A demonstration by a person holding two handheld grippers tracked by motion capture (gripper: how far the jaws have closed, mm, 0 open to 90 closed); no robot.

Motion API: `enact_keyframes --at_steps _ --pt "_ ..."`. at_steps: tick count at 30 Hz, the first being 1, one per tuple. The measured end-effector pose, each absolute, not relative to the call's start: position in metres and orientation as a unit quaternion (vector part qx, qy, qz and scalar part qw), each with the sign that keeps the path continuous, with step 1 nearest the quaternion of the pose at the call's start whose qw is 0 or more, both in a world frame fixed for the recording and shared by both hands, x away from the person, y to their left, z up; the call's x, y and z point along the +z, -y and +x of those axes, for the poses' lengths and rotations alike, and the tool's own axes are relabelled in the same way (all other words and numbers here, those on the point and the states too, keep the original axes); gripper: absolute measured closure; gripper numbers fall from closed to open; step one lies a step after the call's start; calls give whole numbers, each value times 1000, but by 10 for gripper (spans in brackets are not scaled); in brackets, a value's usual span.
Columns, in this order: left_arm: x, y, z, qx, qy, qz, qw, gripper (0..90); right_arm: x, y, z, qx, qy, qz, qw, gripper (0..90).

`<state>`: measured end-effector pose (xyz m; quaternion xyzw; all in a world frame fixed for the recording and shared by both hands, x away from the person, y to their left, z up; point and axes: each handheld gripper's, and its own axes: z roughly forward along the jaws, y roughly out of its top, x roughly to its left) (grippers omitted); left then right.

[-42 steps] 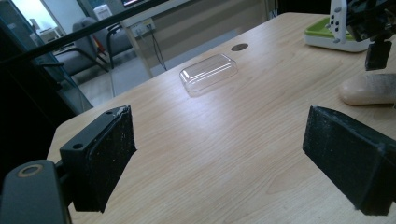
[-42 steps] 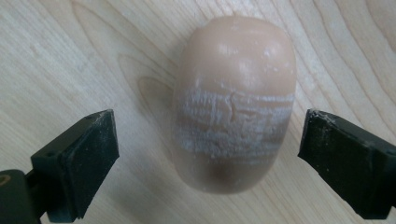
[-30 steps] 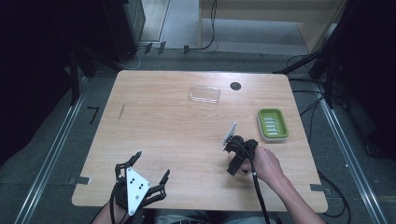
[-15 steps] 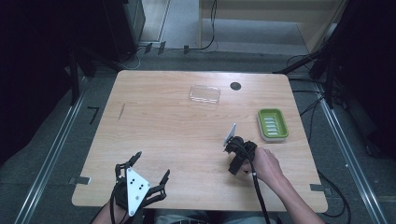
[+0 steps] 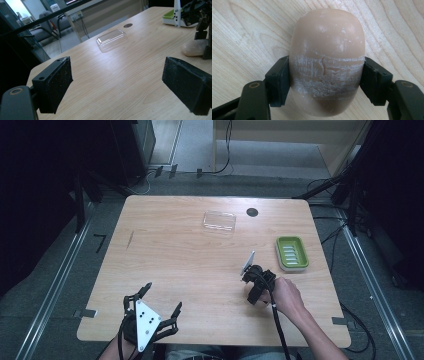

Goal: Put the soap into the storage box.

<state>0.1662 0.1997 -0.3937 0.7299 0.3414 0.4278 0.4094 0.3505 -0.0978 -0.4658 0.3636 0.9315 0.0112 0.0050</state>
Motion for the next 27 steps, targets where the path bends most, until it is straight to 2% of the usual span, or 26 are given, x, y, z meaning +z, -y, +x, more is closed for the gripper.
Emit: enact_keyframes --at_steps 27 --pt "-394 -200 166 429 -340 730 409 99 -460 96 348 8 -934 357 15 334"
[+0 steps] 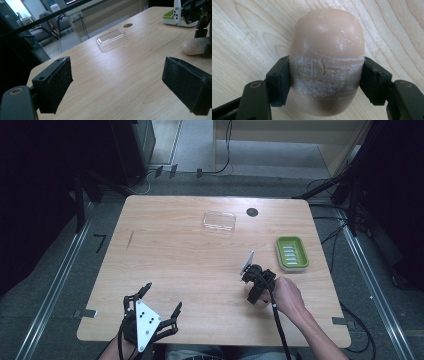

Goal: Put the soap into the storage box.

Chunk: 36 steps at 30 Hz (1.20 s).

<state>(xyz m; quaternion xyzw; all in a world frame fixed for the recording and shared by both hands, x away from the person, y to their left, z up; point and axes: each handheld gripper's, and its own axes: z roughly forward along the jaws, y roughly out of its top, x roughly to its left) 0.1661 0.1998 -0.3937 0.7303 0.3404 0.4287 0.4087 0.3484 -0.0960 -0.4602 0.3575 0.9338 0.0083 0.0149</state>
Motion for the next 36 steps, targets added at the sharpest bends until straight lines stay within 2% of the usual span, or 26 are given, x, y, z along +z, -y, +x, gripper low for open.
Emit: enact_keyframes --at_steps 36 --pt "-394 -200 166 430 -340 729 409 99 -441 114 351 16 -927 375 18 335"
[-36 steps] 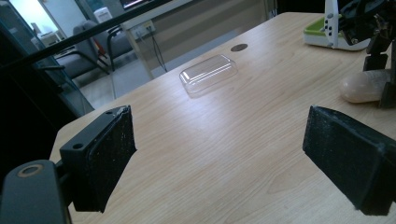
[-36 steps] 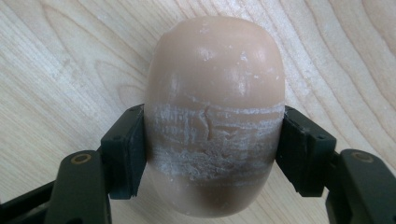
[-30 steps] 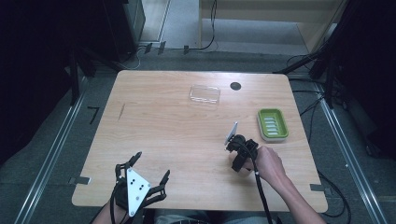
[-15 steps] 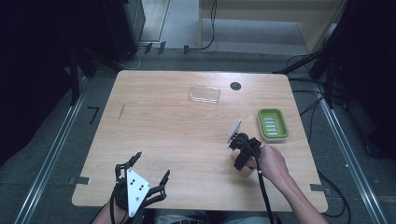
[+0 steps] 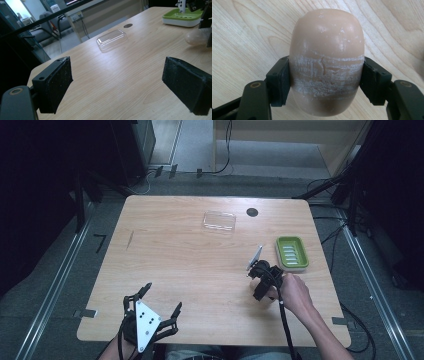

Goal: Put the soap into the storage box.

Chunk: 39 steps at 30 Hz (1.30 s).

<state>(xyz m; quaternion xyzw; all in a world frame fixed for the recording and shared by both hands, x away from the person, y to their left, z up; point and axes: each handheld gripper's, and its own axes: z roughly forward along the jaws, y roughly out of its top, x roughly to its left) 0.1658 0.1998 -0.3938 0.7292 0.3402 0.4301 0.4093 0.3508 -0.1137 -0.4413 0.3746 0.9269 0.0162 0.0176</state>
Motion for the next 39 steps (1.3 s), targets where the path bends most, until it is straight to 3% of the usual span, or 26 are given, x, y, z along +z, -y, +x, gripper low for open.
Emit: enact_keyframes --at_steps 39 --pt "-394 -200 166 430 -341 729 410 99 -429 149 356 6 -908 417 23 335"
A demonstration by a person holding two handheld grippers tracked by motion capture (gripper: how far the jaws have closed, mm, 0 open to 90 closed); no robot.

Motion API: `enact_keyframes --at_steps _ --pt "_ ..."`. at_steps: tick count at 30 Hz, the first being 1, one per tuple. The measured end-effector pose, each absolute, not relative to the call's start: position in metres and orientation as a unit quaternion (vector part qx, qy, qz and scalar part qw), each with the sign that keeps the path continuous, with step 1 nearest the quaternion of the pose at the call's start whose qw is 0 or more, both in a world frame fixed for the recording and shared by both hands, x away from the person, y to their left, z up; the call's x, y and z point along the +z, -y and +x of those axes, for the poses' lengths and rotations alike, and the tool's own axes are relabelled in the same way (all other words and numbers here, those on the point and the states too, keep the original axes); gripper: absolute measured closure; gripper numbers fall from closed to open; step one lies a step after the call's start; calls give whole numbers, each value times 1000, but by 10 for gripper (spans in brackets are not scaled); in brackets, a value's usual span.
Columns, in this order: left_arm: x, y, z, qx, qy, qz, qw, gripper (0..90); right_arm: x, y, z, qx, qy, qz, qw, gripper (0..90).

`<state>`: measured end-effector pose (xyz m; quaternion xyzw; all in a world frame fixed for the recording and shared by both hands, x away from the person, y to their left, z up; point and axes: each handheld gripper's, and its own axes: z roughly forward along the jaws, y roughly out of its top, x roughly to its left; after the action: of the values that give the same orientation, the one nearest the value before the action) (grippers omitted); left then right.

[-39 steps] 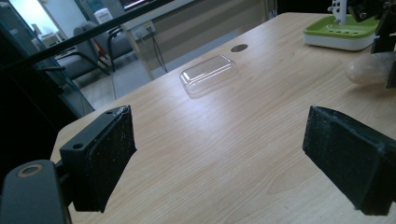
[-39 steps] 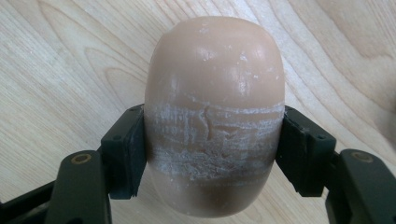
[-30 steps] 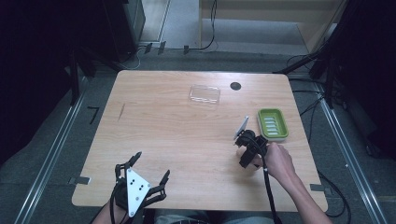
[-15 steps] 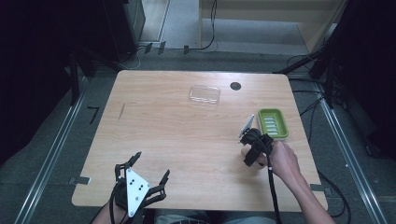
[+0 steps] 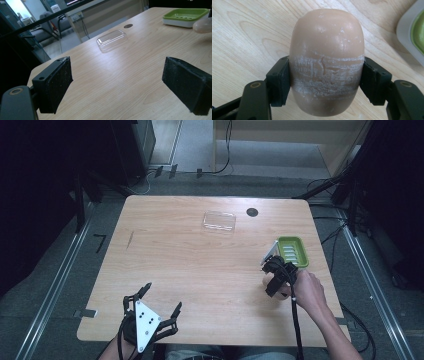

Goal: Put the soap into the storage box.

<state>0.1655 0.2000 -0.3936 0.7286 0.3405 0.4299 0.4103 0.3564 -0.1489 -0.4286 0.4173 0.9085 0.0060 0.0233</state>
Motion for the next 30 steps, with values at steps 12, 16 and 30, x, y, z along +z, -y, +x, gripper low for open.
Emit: enact_keyframes --at_steps 12,16,30 --pt "-394 -200 166 430 -340 729 410 99 -425 158 358 4 -904 426 26 336" --pt "-394 -200 166 430 -340 729 410 99 -424 160 359 4 -901 432 26 336" --pt "-394 -199 166 430 -339 730 409 99 -419 176 362 5 -892 451 29 335"
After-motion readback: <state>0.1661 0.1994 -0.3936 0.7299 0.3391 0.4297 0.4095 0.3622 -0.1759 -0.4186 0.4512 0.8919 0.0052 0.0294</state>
